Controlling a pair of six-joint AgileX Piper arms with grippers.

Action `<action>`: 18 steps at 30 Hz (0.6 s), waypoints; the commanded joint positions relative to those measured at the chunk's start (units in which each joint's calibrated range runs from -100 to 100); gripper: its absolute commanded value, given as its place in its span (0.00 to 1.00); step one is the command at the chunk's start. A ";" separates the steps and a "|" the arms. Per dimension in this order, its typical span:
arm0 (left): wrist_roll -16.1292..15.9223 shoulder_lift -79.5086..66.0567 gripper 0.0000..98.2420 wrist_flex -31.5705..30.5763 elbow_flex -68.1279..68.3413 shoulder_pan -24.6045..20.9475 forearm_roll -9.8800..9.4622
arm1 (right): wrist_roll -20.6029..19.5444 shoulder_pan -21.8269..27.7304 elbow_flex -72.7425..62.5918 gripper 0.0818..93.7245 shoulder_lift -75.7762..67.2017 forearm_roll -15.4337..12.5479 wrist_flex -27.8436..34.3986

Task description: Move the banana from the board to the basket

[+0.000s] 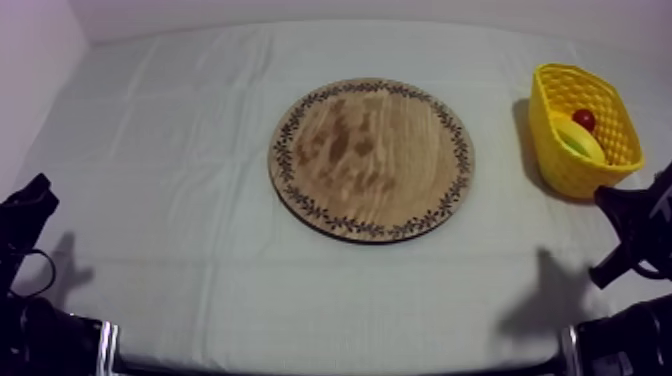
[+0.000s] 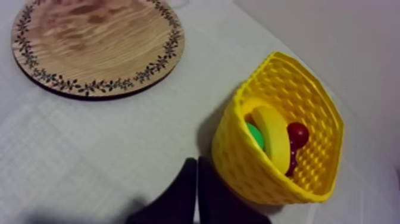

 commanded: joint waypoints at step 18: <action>0.00 0.00 0.00 0.00 0.03 0.01 -0.02 | -12.76 -4.20 6.36 0.00 -5.18 8.33 -11.76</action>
